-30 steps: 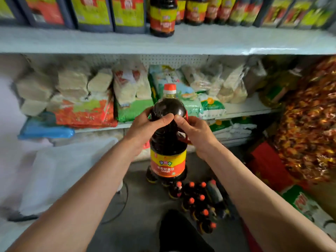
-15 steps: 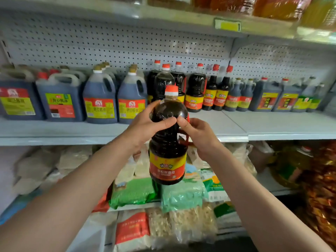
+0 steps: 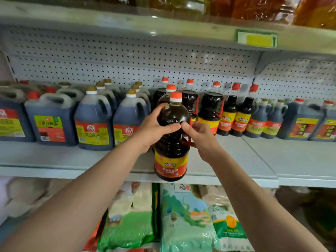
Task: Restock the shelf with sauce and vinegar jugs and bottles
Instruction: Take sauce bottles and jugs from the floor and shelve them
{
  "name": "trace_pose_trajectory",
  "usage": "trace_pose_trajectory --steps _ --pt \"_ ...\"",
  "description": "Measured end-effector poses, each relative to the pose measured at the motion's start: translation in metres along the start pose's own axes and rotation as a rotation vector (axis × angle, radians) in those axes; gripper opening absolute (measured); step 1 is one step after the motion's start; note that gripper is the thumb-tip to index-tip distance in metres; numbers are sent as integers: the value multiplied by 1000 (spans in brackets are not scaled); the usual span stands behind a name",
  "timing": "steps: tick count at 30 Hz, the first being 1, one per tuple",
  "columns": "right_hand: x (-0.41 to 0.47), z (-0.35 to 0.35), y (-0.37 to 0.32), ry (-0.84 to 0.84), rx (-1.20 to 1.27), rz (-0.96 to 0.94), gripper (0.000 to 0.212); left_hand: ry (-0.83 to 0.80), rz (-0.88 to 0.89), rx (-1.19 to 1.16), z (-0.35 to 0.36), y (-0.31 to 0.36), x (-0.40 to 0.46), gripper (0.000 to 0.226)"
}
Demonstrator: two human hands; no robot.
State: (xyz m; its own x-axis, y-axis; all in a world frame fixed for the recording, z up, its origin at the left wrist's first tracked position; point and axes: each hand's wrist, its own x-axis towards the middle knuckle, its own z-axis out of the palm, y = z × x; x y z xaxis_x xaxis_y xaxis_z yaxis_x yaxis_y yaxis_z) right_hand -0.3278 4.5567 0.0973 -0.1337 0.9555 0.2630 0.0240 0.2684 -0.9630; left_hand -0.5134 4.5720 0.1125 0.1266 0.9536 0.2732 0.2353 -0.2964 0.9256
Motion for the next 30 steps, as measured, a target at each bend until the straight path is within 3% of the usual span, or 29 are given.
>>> trace_pose_trajectory --steps 6,11,16,18,22,30 --pt "-1 -14 19 -83 -45 -49 53 -26 18 26 4 1 8 74" --pt "-22 -14 45 -243 -351 -72 115 -15 31 120 1 2 9 90" --pt "-22 -11 60 -141 -414 -12 120 3 38 250 -1 9 14 95" --pt "-19 -13 61 -144 -422 -16 119 -4 40 285 -1 11 17 92" --pt "-14 -14 62 -155 -430 -13 118 -65 70 306 -1 17 23 105" --pt "1 -12 65 -164 -422 0 107 -87 32 369 -9 24 38 91"
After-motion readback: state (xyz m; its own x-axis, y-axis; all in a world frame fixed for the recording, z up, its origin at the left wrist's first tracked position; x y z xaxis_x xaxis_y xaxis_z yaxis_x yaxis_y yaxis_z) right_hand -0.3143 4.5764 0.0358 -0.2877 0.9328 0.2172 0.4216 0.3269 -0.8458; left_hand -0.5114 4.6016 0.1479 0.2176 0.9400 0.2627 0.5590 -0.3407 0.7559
